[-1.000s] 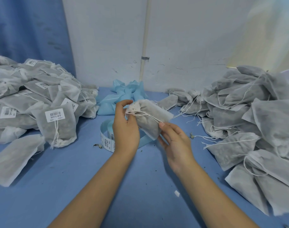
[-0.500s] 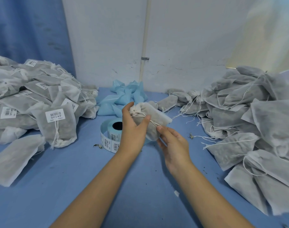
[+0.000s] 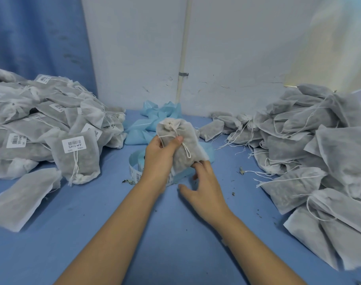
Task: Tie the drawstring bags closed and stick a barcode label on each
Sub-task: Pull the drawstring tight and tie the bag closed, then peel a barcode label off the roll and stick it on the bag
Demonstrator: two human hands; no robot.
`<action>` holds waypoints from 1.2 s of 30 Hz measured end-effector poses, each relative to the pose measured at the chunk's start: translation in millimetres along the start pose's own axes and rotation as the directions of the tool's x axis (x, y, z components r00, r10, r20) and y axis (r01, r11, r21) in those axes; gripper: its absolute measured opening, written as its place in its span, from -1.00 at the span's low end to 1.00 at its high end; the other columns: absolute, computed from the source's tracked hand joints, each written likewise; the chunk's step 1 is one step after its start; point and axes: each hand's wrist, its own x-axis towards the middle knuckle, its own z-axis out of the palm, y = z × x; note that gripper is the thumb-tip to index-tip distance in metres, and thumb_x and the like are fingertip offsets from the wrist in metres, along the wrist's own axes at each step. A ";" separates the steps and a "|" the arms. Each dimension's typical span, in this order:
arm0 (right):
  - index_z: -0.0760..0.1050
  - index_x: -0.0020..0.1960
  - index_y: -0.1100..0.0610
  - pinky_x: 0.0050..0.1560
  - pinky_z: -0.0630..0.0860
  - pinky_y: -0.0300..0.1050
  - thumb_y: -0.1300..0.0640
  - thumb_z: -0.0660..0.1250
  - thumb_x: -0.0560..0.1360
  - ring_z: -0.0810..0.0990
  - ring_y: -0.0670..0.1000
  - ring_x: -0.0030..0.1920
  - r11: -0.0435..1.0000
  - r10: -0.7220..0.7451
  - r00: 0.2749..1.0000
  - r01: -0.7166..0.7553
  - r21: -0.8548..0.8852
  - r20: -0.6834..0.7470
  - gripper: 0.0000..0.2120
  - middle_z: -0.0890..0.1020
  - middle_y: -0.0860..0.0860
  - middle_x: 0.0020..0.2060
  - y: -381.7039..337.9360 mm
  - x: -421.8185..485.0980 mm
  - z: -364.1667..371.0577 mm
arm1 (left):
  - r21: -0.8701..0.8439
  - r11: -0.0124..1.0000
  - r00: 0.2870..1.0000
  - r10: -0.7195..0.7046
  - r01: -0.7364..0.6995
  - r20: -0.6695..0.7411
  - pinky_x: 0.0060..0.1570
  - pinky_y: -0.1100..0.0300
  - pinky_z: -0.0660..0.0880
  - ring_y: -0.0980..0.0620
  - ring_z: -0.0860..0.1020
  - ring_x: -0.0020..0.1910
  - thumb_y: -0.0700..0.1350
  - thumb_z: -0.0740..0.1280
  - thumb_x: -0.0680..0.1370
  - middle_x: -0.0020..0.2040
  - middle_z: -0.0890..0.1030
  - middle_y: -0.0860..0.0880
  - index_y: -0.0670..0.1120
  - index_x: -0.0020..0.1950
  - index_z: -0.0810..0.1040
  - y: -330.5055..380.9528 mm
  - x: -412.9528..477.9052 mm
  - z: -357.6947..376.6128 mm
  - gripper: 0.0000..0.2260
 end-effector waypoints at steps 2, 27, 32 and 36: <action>0.39 0.26 0.01 -0.05 0.47 -0.06 0.07 0.41 0.42 0.44 -0.06 -0.01 0.997 -0.014 1.000 0.015 -0.070 0.024 -0.55 0.27 -0.12 0.29 1.3 2.5 0.9 | -0.075 0.997 1.000 -0.017 0.017 -0.003 0.05 0.02 0.56 0.02 0.66 -0.15 -0.26 0.35 0.52 -0.21 0.69 -0.02 -0.10 -0.14 0.56 1.3 3.0 -2.2 -0.92; 0.46 -0.05 0.10 -0.01 0.49 -0.10 0.23 0.26 0.57 0.47 -0.11 -0.10 0.994 0.072 0.973 -0.088 -0.061 -0.221 -0.94 0.34 -0.05 0.06 31.7 20.4 -15.9 | 0.740 0.645 0.975 0.042 -0.193 0.218 -0.33 0.11 0.17 0.04 0.24 -0.40 -0.31 0.18 0.45 -0.44 0.28 0.02 -0.08 -0.43 0.18 -28.8 -3.4 -30.5 -0.69; 0.35 0.04 0.03 -0.16 0.46 -0.37 0.22 0.34 0.53 0.50 -0.22 -0.19 0.983 0.157 0.895 -0.100 0.154 -0.418 -0.80 0.41 -0.04 0.03 21.1 16.2 -14.6 | 0.572 0.811 0.975 -0.009 -0.122 0.221 -0.37 0.19 0.16 0.14 0.21 -0.45 -0.45 0.16 0.36 -0.52 0.24 0.14 0.01 -0.55 0.17 -27.6 -3.1 -35.1 -0.57; 0.46 0.14 0.12 -0.08 0.44 -0.47 0.28 0.32 0.52 0.55 -0.26 -0.10 0.911 0.325 0.916 -0.236 0.339 -0.235 -0.79 0.61 -0.02 0.01 21.8 11.7 -6.8 | 0.483 0.867 0.961 -0.014 -0.126 0.276 -0.41 0.26 0.15 0.15 0.22 -0.45 -0.42 0.17 0.32 -0.47 0.25 0.05 -0.15 -0.43 0.23 -23.6 -7.6 -33.6 -0.76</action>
